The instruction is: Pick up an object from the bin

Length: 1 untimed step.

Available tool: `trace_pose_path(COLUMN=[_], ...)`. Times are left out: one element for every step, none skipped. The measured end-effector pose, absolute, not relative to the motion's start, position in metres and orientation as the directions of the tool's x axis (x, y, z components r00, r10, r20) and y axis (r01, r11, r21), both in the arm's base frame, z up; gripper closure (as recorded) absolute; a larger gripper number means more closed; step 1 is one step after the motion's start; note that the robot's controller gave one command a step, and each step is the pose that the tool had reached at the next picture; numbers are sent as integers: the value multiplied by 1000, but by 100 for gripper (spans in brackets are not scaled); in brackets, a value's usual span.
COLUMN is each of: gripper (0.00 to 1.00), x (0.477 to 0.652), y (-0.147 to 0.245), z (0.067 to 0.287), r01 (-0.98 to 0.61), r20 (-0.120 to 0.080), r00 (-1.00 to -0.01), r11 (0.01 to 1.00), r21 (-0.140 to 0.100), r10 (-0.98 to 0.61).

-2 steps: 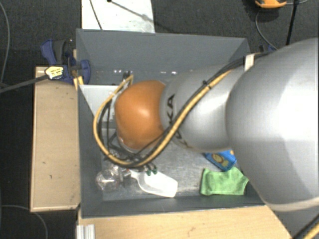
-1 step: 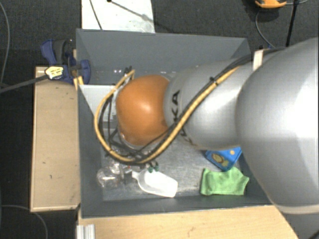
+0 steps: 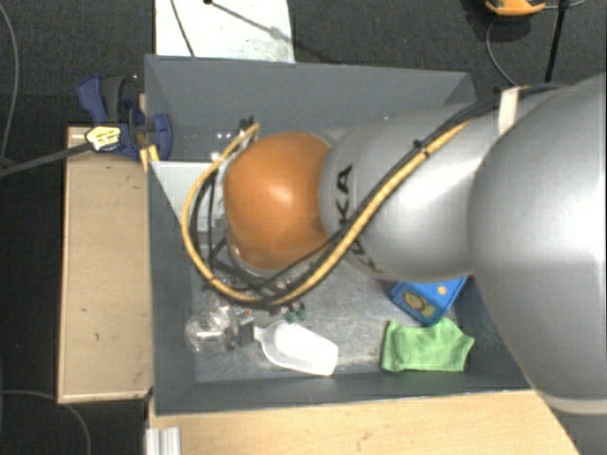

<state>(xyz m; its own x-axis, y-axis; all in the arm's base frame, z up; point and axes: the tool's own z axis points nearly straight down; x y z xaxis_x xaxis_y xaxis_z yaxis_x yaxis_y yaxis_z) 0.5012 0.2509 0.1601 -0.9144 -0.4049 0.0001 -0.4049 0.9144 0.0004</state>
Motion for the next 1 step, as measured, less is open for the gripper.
trace_pose_path(gripper=[100], x=[502], y=[251], z=[176], r01=[-403], r20=[-5], r00=[-915], r11=[915], r21=[1], r10=[-403])
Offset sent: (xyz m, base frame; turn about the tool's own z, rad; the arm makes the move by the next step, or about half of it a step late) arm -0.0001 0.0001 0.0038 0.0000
